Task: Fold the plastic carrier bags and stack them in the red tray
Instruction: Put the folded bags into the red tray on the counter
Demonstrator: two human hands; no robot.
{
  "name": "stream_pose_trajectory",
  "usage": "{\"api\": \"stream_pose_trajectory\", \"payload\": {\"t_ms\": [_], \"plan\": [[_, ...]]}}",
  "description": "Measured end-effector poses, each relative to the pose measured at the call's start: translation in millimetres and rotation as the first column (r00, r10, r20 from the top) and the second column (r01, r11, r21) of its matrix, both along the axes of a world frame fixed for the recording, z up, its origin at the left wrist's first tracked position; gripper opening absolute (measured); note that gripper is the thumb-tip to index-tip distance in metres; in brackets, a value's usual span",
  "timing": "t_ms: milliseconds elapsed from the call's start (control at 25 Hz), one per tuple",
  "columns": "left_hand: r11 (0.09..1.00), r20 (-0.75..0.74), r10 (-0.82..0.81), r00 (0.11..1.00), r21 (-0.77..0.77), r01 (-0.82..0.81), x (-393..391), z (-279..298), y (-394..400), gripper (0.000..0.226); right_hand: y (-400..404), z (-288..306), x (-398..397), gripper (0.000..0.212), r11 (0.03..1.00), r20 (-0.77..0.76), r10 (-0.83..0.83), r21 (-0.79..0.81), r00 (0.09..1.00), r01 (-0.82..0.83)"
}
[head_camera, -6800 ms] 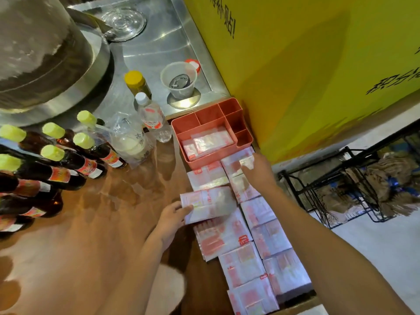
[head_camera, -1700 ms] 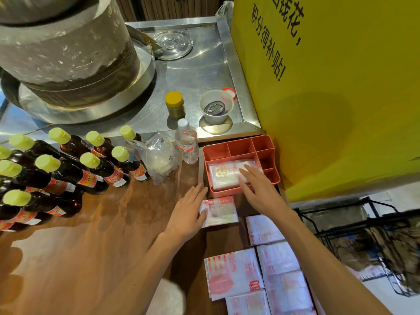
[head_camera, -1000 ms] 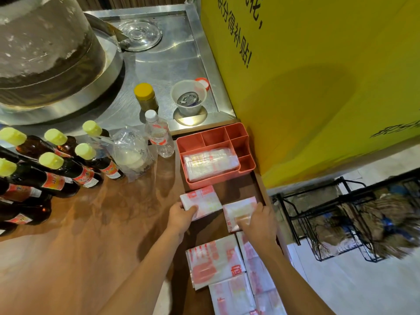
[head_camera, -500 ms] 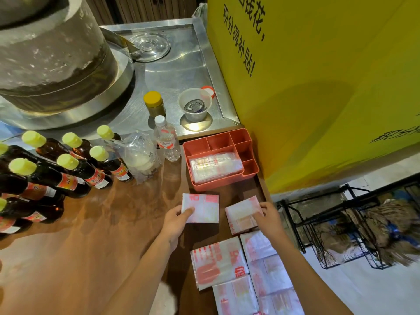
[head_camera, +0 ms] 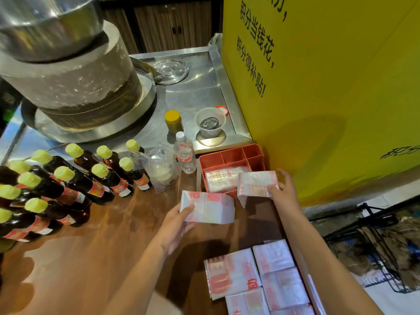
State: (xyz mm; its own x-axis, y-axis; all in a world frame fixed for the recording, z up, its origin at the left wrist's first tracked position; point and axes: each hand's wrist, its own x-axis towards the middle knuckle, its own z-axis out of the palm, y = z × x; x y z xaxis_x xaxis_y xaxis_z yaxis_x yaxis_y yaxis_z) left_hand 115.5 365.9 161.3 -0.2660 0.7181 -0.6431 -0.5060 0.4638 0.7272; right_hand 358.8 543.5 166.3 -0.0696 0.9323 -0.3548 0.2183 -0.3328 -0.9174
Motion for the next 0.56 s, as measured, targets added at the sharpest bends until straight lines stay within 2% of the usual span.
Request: {"api": "stream_pose_trajectory", "payload": {"t_ms": [120, 280, 560], "plan": [[0.998, -0.030, 0.061, 0.998, 0.035, -0.060, -16.8, 9.2, 8.2, 0.029, 20.9, 9.2, -24.5, 0.051, 0.997, 0.005, 0.014, 0.076, 1.000, -0.014], [0.992, -0.020, 0.103, 0.994, 0.080, -0.101, -35.7, 11.6, 18.7, 0.033, 37.8, 6.9, -43.0, 0.042, 0.993, 0.060, 0.049, 0.102, 0.997, -0.055], [0.988, 0.015, 0.126, 0.992, 0.091, -0.127, -37.0, 16.0, 27.6, 0.029, 38.3, -17.6, -73.7, 0.051, 0.966, 0.207, 0.232, 0.068, 0.950, -0.251]]}}
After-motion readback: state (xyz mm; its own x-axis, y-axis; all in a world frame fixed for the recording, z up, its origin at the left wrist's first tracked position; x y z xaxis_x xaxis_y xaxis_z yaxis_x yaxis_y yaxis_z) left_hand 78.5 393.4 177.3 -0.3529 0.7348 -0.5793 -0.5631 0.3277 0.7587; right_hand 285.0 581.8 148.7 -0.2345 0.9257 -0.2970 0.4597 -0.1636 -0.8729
